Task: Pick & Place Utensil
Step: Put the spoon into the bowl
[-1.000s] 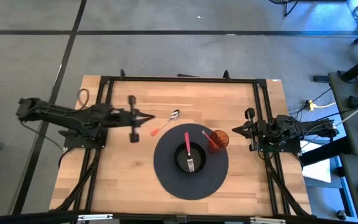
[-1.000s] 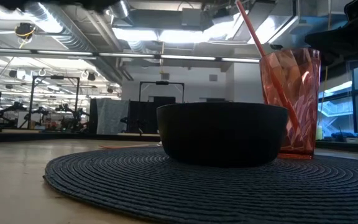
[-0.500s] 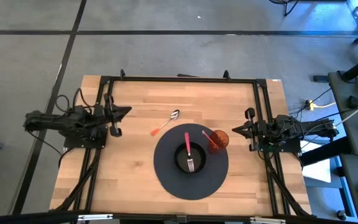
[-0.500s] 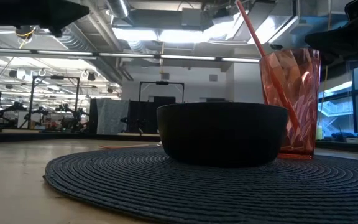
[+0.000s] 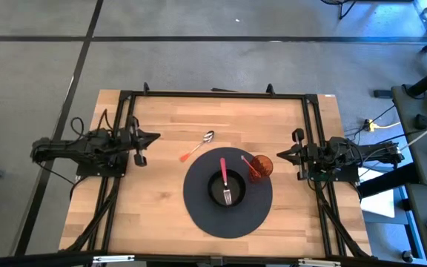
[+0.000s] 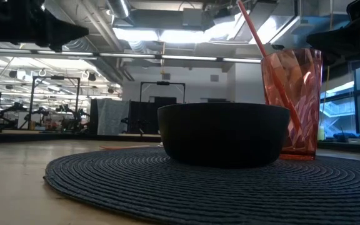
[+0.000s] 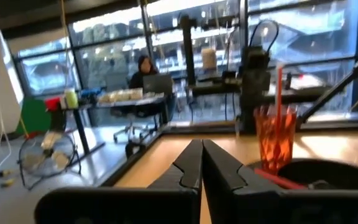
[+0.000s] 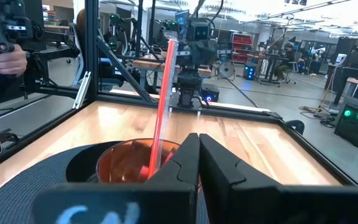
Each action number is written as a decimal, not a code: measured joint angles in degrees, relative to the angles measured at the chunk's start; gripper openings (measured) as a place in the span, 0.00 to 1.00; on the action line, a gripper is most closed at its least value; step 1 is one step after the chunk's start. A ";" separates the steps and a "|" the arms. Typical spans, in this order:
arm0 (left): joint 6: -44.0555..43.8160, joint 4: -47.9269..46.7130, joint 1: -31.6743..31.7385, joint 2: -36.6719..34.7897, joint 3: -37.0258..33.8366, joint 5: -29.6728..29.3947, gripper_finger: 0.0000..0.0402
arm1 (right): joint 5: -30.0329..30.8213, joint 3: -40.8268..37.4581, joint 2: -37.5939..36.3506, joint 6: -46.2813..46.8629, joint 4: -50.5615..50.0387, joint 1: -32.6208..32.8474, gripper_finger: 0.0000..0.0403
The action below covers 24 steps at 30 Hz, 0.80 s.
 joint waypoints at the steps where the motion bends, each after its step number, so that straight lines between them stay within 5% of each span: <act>1: -0.12 -1.17 0.29 0.00 0.00 0.00 0.01 | 0.00 0.00 0.01 -0.11 0.00 0.00 0.03; 24: 2.20 -8.75 3.68 0.02 0.00 0.22 0.01 | 0.00 0.00 0.01 -0.38 0.00 -0.01 0.03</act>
